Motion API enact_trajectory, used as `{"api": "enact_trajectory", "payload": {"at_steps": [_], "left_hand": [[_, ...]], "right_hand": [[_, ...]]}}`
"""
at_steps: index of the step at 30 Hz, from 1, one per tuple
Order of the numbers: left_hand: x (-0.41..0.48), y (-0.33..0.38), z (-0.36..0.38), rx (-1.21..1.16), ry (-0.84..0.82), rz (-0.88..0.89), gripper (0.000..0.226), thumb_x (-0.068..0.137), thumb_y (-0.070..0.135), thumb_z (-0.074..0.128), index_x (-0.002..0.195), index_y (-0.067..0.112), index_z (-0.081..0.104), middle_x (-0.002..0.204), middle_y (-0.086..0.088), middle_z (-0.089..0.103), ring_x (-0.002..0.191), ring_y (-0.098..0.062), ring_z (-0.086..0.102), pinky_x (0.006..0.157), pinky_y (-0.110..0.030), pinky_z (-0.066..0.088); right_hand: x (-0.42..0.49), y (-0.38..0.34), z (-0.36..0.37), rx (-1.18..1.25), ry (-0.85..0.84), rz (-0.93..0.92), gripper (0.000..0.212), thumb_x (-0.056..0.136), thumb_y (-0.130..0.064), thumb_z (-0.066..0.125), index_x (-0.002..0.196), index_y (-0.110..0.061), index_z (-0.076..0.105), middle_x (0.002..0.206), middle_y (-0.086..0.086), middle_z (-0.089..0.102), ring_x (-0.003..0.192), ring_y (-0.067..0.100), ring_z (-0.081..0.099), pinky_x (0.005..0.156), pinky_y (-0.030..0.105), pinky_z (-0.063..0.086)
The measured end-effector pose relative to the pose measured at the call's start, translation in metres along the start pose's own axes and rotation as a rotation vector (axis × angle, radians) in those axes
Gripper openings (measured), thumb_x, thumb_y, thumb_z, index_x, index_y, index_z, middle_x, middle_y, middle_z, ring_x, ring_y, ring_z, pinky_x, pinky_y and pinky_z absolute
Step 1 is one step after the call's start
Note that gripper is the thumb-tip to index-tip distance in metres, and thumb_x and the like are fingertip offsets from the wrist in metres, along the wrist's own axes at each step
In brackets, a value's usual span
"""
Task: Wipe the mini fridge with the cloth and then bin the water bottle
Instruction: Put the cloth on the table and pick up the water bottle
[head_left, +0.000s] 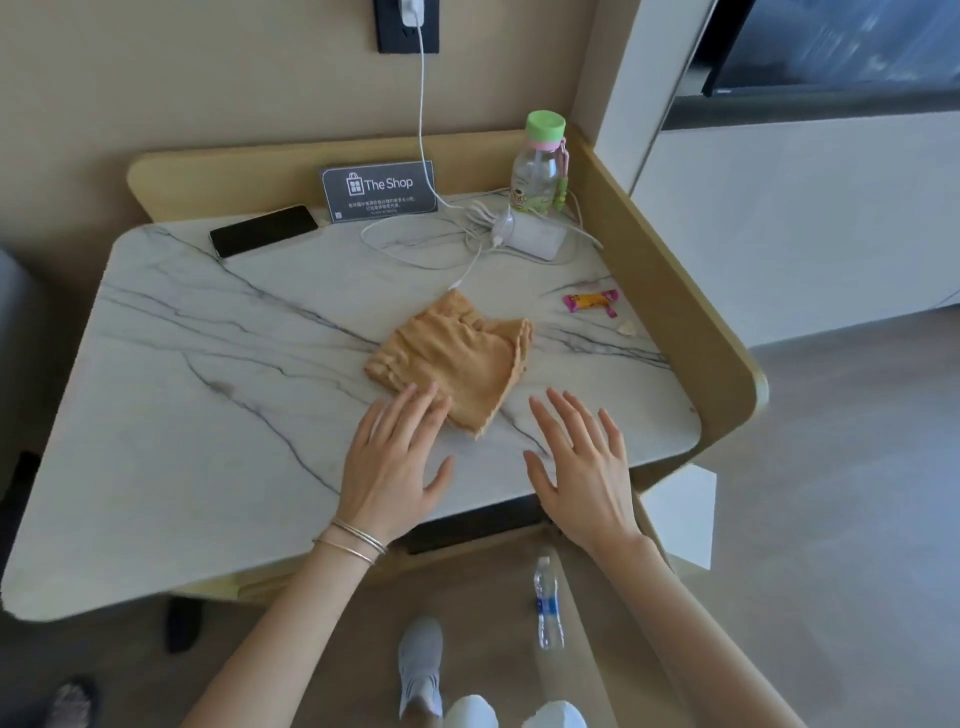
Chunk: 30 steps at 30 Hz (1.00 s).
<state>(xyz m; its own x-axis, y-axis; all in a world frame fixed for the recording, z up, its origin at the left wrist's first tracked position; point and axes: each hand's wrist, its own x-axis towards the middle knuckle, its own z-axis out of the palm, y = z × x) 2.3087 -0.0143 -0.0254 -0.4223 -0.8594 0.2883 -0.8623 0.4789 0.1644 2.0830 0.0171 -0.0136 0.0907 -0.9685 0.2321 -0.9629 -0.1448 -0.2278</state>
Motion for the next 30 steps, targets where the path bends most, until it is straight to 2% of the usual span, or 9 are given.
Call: {"api": "enact_trajectory", "payload": {"at_steps": [3,6,10,14,18,24,30], "left_hand": [[-0.043,0.047,0.000,0.020,-0.007,-0.025,0.058,0.089,0.042,0.044,0.138,0.011,0.054,0.144,-0.010,0.050,0.133,-0.029,0.046,0.110,-0.048,0.034],[-0.083,0.088,0.000,0.030,-0.018,-0.062,0.055,0.091,0.042,0.042,0.136,0.012,0.056,0.143,-0.009,0.051,0.132,-0.029,0.047,0.108,-0.050,0.038],[-0.124,0.125,-0.007,0.041,-0.018,-0.080,0.053,0.089,0.039,0.045,0.133,0.013,0.058,0.141,-0.007,0.054,0.132,-0.027,0.048,0.095,-0.044,0.046],[-0.145,0.145,-0.011,0.047,0.020,-0.091,0.052,0.088,0.038,0.048,0.132,0.012,0.060,0.139,-0.008,0.056,0.129,-0.029,0.050,0.105,-0.046,0.040],[-0.166,0.155,0.003,0.016,-0.013,-0.100,0.053,0.090,0.039,0.045,0.133,0.012,0.059,0.140,-0.008,0.055,0.131,-0.029,0.049,0.109,-0.047,0.038],[-0.196,0.143,0.076,-0.028,-0.071,-0.083,0.053,0.090,0.041,0.046,0.134,0.014,0.058,0.141,-0.005,0.055,0.132,-0.025,0.048,0.111,-0.045,0.035],[-0.220,0.113,0.228,-0.049,-0.131,-0.018,0.053,0.089,0.042,0.046,0.134,0.016,0.058,0.140,-0.004,0.055,0.131,-0.024,0.049,0.110,-0.044,0.037]], "right_hand": [[-0.059,0.013,-0.008,-0.013,-0.033,-0.008,0.052,0.092,-0.045,0.036,0.140,-0.025,0.040,0.146,0.002,0.042,0.137,0.022,0.034,0.113,0.045,0.018],[-0.111,0.024,-0.018,0.004,-0.047,-0.042,0.051,0.091,-0.044,0.039,0.138,-0.022,0.044,0.143,0.002,0.045,0.135,0.020,0.036,0.112,0.043,0.020],[-0.155,0.038,-0.033,0.023,-0.058,-0.082,0.053,0.091,-0.043,0.040,0.139,-0.022,0.043,0.142,0.000,0.047,0.135,0.017,0.036,0.112,0.041,0.026],[-0.177,0.047,-0.044,0.054,-0.037,-0.105,0.053,0.090,-0.042,0.041,0.138,-0.020,0.046,0.139,0.001,0.050,0.132,0.019,0.040,0.108,0.041,0.033],[-0.198,0.053,-0.030,0.079,-0.042,-0.070,0.052,0.089,-0.043,0.039,0.135,-0.020,0.049,0.136,0.001,0.053,0.128,0.019,0.045,0.105,0.039,0.036],[-0.230,0.064,0.051,0.117,-0.036,0.005,0.049,0.090,-0.043,0.042,0.131,-0.020,0.053,0.129,0.001,0.059,0.121,0.021,0.053,0.098,0.041,0.045],[-0.266,0.111,0.205,0.142,-0.029,0.100,0.053,0.088,-0.047,0.039,0.130,-0.018,0.054,0.127,0.000,0.060,0.118,0.021,0.055,0.093,0.041,0.050]]}}
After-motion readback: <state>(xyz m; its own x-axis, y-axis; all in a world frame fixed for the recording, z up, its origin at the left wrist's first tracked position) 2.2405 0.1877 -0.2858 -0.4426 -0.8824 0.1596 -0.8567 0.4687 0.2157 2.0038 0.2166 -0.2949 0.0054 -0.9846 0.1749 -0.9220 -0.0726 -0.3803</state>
